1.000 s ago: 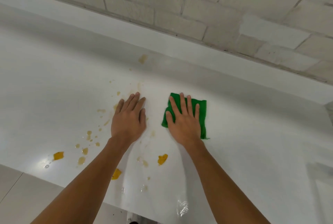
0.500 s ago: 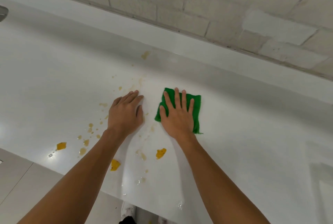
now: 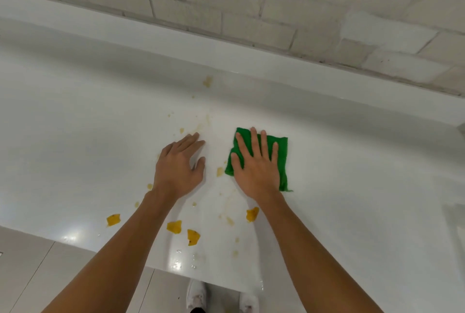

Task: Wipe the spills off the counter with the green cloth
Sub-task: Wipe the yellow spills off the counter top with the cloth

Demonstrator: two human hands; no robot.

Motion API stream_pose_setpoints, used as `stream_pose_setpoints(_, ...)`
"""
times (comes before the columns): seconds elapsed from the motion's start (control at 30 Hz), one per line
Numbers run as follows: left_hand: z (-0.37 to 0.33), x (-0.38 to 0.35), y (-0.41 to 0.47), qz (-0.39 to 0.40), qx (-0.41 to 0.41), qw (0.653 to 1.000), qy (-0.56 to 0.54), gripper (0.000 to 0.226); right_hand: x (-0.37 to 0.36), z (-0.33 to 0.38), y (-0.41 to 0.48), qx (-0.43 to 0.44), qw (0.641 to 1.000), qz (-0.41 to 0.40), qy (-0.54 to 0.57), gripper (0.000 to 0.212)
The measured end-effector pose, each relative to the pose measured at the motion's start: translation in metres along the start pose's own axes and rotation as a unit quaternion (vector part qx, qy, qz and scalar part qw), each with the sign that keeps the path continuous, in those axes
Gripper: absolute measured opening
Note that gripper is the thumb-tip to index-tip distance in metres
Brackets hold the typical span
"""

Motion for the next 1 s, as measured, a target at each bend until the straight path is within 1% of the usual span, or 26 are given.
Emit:
stream_pose_setpoints(0.07, 0.004, -0.001, -0.002, 0.002, 0.000, 1.000, -0.014, 0.056, -0.003, 0.014, -0.013, 0.067, 0.998, -0.002, -0.001, 0.064)
stream_pose_setpoints(0.13, 0.008, -0.003, -0.004, 0.002, 0.000, 1.000, -0.025, 0.055, -0.003, 0.005, -0.025, 0.135, 0.991, -0.004, -0.006, 0.061)
stream_pose_setpoints(0.17, 0.010, -0.003, -0.005, 0.002, 0.001, 1.000, -0.030, 0.055, -0.002, -0.005, -0.028, 0.150, 0.989, 0.000, -0.013, 0.061)
stream_pose_setpoints(0.2, 0.011, -0.005, -0.006, 0.005, 0.002, 0.999, -0.033, 0.054, 0.000, -0.018, -0.027, 0.143, 0.989, 0.005, -0.019, 0.061)
stream_pose_setpoints(0.23, 0.011, -0.005, -0.007, 0.006, 0.002, 0.999, -0.034, 0.054, 0.003, -0.029, -0.024, 0.119, 0.993, 0.005, -0.024, 0.062)
stream_pose_setpoints(0.3, 0.012, -0.007, -0.007, 0.006, 0.003, 0.999, -0.036, 0.053, 0.006, -0.038, -0.011, 0.039, 0.999, -0.001, -0.026, 0.064)
stream_pose_setpoints(0.37, 0.012, -0.007, -0.008, 0.003, 0.004, 0.999, -0.043, 0.053, 0.005, -0.025, 0.004, -0.029, 0.999, 0.003, -0.019, 0.067)
stream_pose_setpoints(0.4, 0.012, -0.007, -0.008, 0.001, 0.004, 0.999, -0.045, 0.053, 0.005, -0.013, 0.010, -0.043, 0.999, 0.007, -0.012, 0.067)
stream_pose_setpoints(0.47, 0.012, -0.006, -0.007, -0.001, 0.004, 0.999, -0.045, 0.053, 0.002, 0.013, 0.012, -0.025, 1.000, 0.012, -0.003, 0.067)
stream_pose_setpoints(0.53, 0.013, -0.007, -0.008, -0.004, 0.002, 0.999, -0.045, 0.053, -0.002, 0.026, -0.002, 0.036, 0.999, 0.013, -0.003, 0.065)
stream_pose_setpoints(0.6, 0.012, -0.008, -0.010, -0.008, 0.000, 0.999, -0.043, 0.053, -0.002, 0.018, -0.022, 0.101, 0.995, 0.006, -0.012, 0.064)
stream_pose_setpoints(0.63, 0.012, -0.008, -0.010, -0.008, 0.000, 0.999, -0.041, 0.053, -0.001, 0.006, -0.029, 0.118, 0.993, 0.002, -0.014, 0.063)
stream_pose_setpoints(0.67, 0.011, -0.008, -0.010, -0.007, 0.000, 0.999, -0.039, 0.053, 0.001, -0.007, -0.031, 0.116, 0.993, -0.003, -0.016, 0.062)
stream_pose_setpoints(0.7, 0.011, -0.008, -0.010, -0.005, 0.000, 0.999, -0.037, 0.054, 0.004, -0.021, -0.030, 0.096, 0.995, -0.009, -0.019, 0.062)
stream_pose_setpoints(0.77, 0.011, -0.007, -0.010, -0.004, 0.002, 0.999, -0.033, 0.054, 0.009, -0.036, -0.016, 0.025, 0.999, -0.013, -0.027, 0.064)
stream_pose_setpoints(0.83, 0.010, -0.007, -0.010, -0.004, 0.001, 0.999, -0.032, 0.054, 0.007, -0.028, 0.003, -0.037, 0.999, -0.002, -0.025, 0.066)
stream_pose_setpoints(0.87, 0.010, -0.007, -0.010, -0.004, 0.000, 0.999, -0.031, 0.054, 0.006, -0.018, 0.011, -0.053, 0.998, 0.006, -0.020, 0.065)
stream_pose_setpoints(0.93, 0.010, -0.006, -0.010, -0.006, 0.000, 1.000, -0.030, 0.053, 0.003, 0.010, 0.015, -0.043, 0.999, 0.014, -0.011, 0.064)
stream_pose_setpoints(1.0, 0.009, -0.006, -0.010, -0.011, -0.002, 1.000, -0.027, 0.053, -0.001, 0.027, 0.002, 0.017, 1.000, 0.014, -0.008, 0.064)
Point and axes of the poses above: each hand's wrist, its own y-axis towards the middle knuckle, its own x-axis out of the back of the hand, z = x × y, the point moved 4 cm from there along y, towards the middle knuckle, and after that the axes turned 7 degrees about -x, right-handed, at the moved point
